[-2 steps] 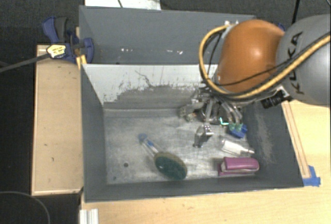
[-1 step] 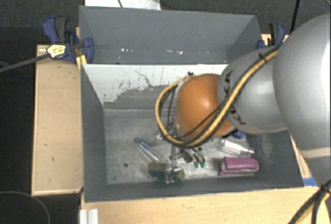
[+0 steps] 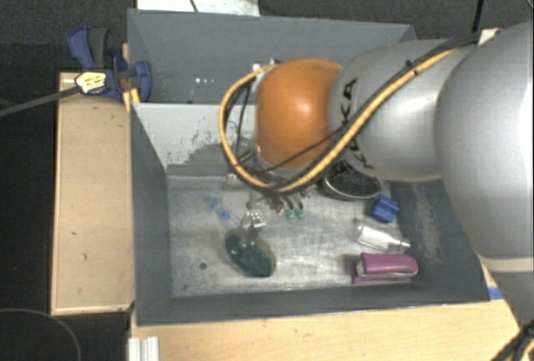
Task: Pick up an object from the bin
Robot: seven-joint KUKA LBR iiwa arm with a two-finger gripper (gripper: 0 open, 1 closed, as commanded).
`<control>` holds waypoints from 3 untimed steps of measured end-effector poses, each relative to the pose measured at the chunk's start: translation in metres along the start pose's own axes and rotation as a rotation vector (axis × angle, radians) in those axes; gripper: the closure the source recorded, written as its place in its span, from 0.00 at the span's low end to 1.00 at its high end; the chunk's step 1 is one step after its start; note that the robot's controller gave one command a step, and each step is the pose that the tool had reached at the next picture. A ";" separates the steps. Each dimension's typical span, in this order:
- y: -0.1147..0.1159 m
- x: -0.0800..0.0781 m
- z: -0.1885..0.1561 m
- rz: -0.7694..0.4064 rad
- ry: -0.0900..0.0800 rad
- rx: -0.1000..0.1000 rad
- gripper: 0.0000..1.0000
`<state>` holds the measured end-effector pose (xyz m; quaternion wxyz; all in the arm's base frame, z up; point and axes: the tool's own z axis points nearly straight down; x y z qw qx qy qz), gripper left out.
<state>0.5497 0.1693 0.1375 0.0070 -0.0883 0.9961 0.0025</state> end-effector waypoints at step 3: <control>-0.060 0.052 -0.065 -0.375 0.007 0.003 1.00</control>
Offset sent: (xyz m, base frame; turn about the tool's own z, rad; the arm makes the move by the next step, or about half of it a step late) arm -0.0373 -0.0258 -0.0548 -0.1121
